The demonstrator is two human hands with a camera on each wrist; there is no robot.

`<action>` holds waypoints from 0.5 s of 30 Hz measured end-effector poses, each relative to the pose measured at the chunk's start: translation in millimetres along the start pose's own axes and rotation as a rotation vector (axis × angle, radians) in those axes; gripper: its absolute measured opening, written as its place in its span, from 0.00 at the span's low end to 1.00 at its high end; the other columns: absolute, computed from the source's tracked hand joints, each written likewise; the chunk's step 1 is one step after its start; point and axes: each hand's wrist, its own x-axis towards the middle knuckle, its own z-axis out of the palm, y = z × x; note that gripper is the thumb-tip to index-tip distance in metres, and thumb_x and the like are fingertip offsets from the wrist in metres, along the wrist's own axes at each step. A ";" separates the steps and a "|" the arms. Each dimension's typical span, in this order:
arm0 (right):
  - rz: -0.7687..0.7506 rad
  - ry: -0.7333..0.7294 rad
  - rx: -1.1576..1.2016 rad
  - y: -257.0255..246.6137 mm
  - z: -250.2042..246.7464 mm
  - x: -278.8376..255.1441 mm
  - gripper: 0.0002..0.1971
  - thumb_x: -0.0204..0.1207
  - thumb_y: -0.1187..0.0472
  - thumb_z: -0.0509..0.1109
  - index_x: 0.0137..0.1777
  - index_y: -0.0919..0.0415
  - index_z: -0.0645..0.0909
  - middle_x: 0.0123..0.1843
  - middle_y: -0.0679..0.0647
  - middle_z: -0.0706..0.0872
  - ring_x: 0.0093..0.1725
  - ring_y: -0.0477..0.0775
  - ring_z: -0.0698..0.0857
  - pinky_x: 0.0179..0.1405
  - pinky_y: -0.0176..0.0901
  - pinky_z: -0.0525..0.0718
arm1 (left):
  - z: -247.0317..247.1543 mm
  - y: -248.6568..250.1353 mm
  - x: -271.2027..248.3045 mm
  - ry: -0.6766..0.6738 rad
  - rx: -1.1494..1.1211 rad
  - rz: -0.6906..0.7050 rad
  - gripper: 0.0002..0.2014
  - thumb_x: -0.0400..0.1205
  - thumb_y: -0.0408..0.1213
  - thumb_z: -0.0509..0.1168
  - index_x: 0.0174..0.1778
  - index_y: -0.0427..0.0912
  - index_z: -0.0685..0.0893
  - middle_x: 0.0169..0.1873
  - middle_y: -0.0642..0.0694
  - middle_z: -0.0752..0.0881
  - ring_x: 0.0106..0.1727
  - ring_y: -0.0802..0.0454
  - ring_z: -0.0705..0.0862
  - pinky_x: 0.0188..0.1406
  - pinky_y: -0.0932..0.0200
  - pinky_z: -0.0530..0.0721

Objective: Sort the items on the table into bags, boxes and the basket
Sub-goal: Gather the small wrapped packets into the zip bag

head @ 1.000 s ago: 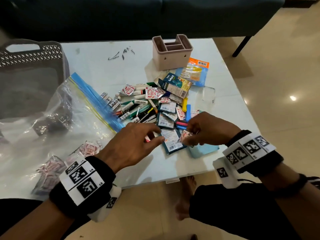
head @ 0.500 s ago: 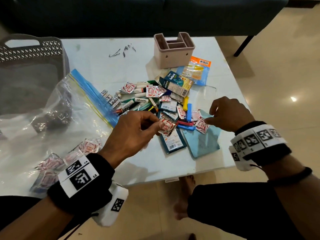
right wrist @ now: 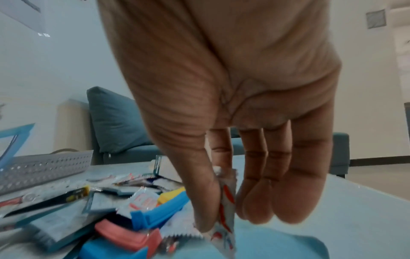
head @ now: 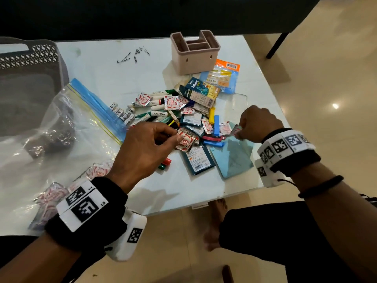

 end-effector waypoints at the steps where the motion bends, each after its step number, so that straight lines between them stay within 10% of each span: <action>1: -0.011 -0.001 0.042 0.3 -6.7 -2.5 0.19 0.66 0.57 0.86 0.55 0.58 0.86 0.54 0.60 0.88 0.53 0.62 0.87 0.51 0.51 0.84 | -0.3 -0.1 0.7 0.013 0.003 0.000 0.07 0.82 0.45 0.75 0.53 0.50 0.94 0.42 0.58 0.92 0.39 0.66 0.90 0.43 0.64 0.90; 6: -0.223 -0.247 0.576 -18.6 -26.4 -22.2 0.16 0.63 0.50 0.88 0.40 0.60 0.88 0.42 0.61 0.93 0.43 0.57 0.91 0.49 0.51 0.92 | -2.2 -3.5 5.3 0.064 -0.009 -0.020 0.08 0.82 0.42 0.75 0.54 0.45 0.94 0.41 0.53 0.93 0.39 0.62 0.91 0.47 0.59 0.91; 15: -0.348 -0.502 1.059 -95.4 -14.4 -39.1 0.24 0.57 0.59 0.85 0.51 0.71 0.86 0.51 0.68 0.93 0.46 0.58 0.93 0.48 0.46 0.93 | -18.3 -6.3 10.4 0.189 -0.127 -0.094 0.09 0.81 0.40 0.76 0.54 0.42 0.94 0.40 0.50 0.94 0.29 0.62 0.89 0.28 0.65 0.86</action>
